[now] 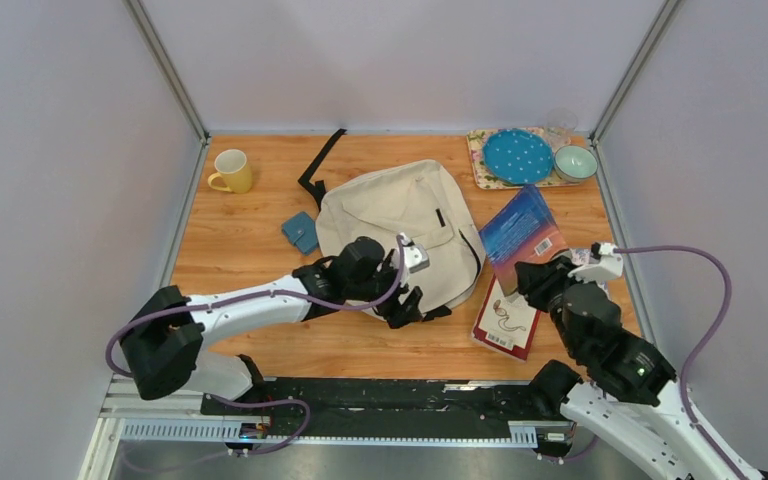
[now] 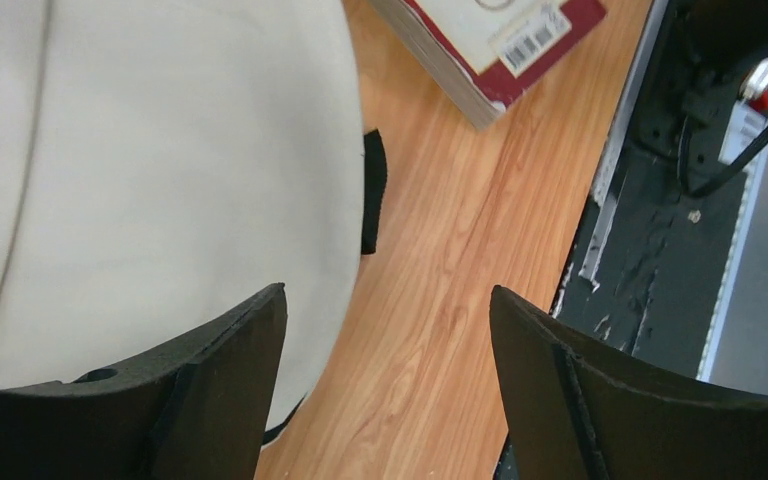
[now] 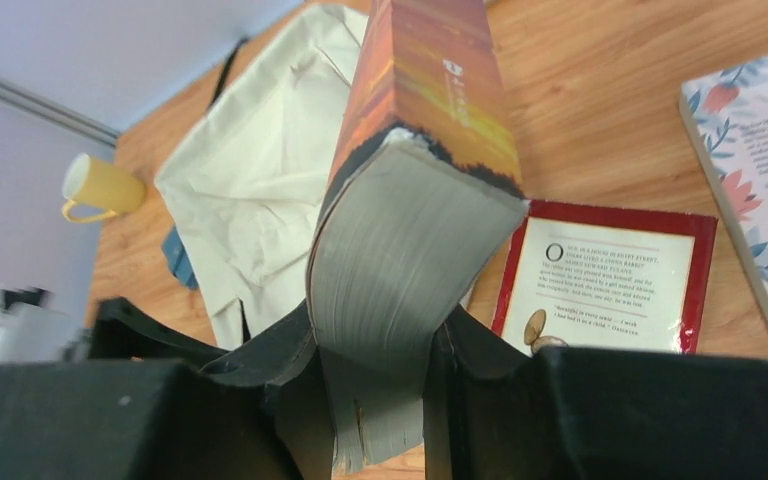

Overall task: Pack the student bag
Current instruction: Place the book in the student bag.

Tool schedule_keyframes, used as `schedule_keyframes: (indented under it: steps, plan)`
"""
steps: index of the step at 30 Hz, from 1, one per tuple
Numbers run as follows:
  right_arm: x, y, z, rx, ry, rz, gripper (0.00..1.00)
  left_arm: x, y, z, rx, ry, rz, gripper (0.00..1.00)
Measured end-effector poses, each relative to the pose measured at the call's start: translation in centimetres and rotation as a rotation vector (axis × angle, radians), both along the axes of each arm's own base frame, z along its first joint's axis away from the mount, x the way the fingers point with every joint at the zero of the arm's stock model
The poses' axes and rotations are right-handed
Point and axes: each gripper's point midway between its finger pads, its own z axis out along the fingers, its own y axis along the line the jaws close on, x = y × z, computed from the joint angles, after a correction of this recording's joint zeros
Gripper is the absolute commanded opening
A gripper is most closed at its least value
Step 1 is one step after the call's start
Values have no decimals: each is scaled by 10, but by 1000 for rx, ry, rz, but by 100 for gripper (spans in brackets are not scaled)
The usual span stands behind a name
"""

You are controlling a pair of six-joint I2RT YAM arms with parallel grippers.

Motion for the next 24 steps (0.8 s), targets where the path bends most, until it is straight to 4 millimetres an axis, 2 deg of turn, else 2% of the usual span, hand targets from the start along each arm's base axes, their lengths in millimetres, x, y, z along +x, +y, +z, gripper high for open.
schedule_keyframes:
  steps: [3, 6, 13, 17, 20, 23, 24]
  plan:
    - [-4, -11, 23, 21, -55, -24, 0, -11, -11, -17, 67, -16, -79, 82]
    - [-9, -21, 37, 47, -95, -44, 0, -11, -20, -29, 106, -33, -122, 82]
    - [-21, -34, 25, 21, -67, -57, 0, 1, -34, -57, 182, -53, -150, 83]
    - [-27, -40, 19, 10, -48, -62, 0, 12, -47, -66, 204, -67, -154, 83]
    - [-31, -44, 17, 5, -41, -63, 0, 20, -53, -69, 217, -81, -145, 78]
    - [-33, -47, 19, 8, -40, -68, 0, 25, -55, -75, 234, -94, -138, 66]
    - [-34, -48, 20, 11, -42, -68, 0, 27, -56, -77, 240, -98, -137, 59]
